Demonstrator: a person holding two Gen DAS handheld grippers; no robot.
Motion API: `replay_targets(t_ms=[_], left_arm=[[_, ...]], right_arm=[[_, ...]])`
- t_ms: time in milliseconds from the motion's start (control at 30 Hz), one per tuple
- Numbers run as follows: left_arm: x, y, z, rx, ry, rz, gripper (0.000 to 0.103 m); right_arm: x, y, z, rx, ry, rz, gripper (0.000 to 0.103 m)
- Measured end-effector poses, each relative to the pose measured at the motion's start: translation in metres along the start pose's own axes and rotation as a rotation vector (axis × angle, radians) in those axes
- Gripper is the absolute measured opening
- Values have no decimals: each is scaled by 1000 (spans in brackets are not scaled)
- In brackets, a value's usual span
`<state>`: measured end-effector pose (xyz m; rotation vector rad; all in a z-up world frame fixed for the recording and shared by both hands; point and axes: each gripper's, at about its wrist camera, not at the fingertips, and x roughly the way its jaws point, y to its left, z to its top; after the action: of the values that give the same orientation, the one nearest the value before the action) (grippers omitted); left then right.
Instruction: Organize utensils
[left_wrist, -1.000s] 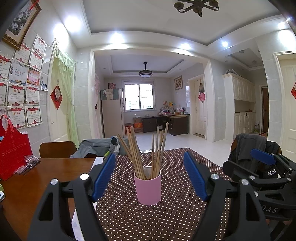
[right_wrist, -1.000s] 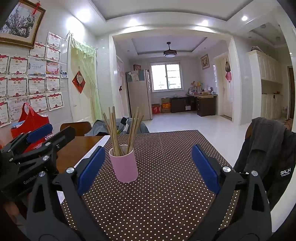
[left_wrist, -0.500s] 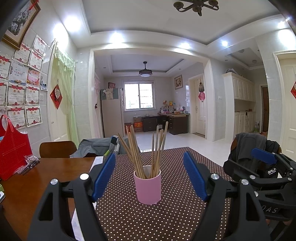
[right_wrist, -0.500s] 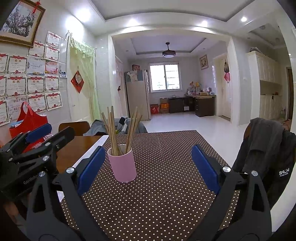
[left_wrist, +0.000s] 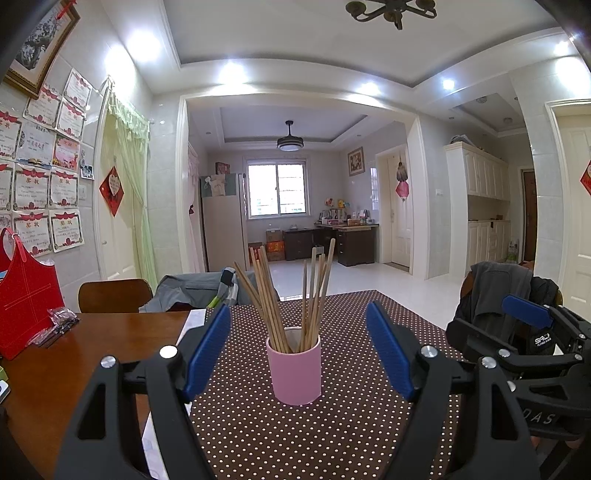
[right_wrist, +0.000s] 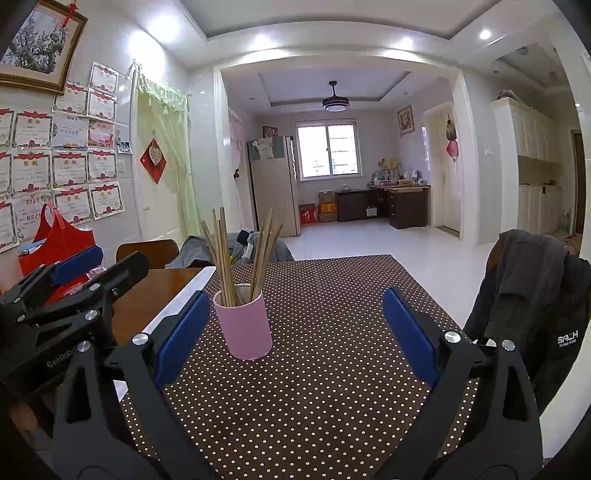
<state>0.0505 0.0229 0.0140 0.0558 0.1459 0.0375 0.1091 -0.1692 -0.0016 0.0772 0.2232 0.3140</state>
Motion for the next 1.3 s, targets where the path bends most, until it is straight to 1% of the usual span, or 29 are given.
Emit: replay_targets(t_ms=[600, 1067, 1300], left_arm=[[0, -1, 0, 3, 3, 1, 74], [4, 0, -10, 10, 13, -2, 74], [4, -2, -9, 10, 14, -2, 74]], right_arm=[[3, -4, -4, 19, 19, 10, 93], [3, -7, -8, 33, 34, 12, 93], [3, -8, -8, 35, 36, 12, 93]])
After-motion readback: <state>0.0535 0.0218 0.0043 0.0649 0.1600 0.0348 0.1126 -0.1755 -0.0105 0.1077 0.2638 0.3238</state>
